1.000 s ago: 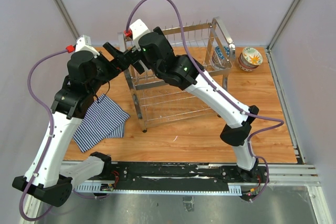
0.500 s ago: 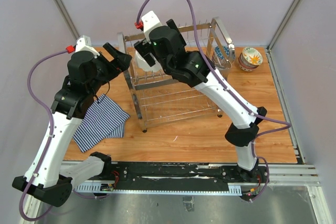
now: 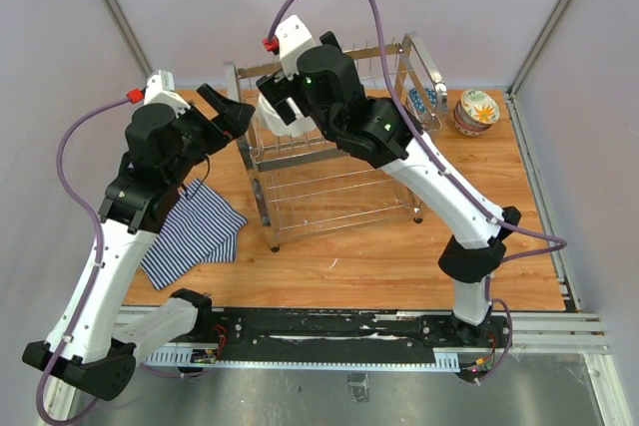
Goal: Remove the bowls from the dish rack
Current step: Adjust the bowl in the dish rack.
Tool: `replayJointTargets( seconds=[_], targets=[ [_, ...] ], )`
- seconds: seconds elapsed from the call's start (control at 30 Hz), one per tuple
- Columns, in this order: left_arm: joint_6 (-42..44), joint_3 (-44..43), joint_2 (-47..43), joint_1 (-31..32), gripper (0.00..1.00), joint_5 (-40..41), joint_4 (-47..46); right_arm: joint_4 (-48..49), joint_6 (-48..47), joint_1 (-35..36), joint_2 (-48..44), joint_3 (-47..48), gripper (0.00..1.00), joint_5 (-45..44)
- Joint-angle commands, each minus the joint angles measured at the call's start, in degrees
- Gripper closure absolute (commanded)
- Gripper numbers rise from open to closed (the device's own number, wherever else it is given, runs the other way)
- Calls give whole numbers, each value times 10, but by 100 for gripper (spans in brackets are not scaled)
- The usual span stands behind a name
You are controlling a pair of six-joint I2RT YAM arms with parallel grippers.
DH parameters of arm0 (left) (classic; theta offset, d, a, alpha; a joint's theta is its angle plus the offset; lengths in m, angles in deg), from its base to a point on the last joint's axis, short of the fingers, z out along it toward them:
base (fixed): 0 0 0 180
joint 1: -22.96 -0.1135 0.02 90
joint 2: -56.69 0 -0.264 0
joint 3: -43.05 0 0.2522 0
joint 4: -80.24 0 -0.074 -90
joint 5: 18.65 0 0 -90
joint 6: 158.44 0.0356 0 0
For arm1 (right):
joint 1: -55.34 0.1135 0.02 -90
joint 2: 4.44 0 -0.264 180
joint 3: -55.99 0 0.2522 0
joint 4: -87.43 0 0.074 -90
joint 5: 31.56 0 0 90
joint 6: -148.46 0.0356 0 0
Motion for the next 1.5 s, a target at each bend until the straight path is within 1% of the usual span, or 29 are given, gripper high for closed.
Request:
replayJointTargets(
  seconds=[0.0,0.17,0.27,0.43,0.5,0.63,0.7,0.8,0.87,0.97,1.03,1.23,1.47],
  targets=[
    [10,0,-23,-1,2,-24,-78,20,-7,-13,-12,2,2,26],
    [14,8,-59,0,1,-9,-123,19,-4,-23,-8,11,1,41],
    [2,23,-81,0,0,11,-139,17,1,-27,-4,11,1,50],
    [-44,65,-110,-1,0,27,-166,15,8,-35,-3,13,1,57],
    [-63,78,-112,-1,0,21,-172,13,10,-38,-4,12,1,76],
    [-99,93,-112,-10,0,12,-170,12,13,-41,-8,9,1,83],
    [-125,100,-111,-32,0,-7,-161,10,16,-42,-11,5,1,86],
    [-186,136,-116,-93,0,-87,-172,9,18,-43,-13,2,1,90],
    [-209,162,-127,-130,0,-117,-193,9,20,-44,-14,-1,1,91],
    [-226,176,-132,-150,0,-136,-201,7,22,-44,-16,-5,1,92],
    [-258,201,-135,-167,0,-166,-224,7,22,-44,-17,-5,1,92],
    [-378,314,-156,-219,1,-249,-349,2,21,-45,-17,-4,1,91],
    [-464,390,-146,-237,1,-295,-448,-2,23,-51,-12,3,1,98]
  ],
)
